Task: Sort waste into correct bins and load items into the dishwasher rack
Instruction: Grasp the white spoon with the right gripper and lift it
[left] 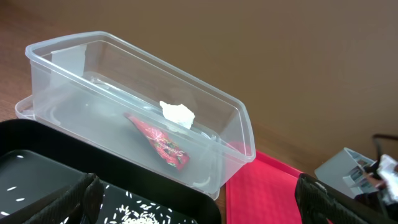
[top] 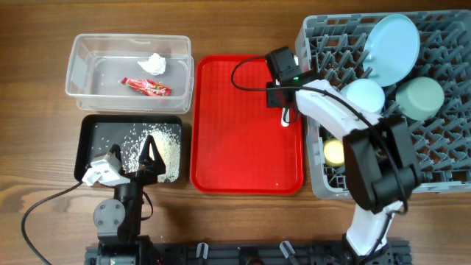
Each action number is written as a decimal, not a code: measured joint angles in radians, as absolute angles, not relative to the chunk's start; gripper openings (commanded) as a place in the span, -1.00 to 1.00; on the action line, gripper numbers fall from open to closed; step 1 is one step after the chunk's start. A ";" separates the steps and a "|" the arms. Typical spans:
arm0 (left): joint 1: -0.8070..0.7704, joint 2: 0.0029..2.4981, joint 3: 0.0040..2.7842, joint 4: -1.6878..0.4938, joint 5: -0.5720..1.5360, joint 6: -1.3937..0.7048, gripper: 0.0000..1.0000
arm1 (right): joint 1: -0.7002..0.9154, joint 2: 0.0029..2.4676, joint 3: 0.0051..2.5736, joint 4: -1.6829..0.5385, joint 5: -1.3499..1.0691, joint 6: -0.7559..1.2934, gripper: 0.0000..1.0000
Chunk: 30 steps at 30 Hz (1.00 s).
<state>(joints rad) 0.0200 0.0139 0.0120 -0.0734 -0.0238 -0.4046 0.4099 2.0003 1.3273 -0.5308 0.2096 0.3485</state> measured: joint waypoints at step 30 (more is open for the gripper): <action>0.020 0.014 0.012 -0.073 -0.023 -0.405 1.00 | 0.345 1.537 1.329 -0.554 0.216 0.270 -0.91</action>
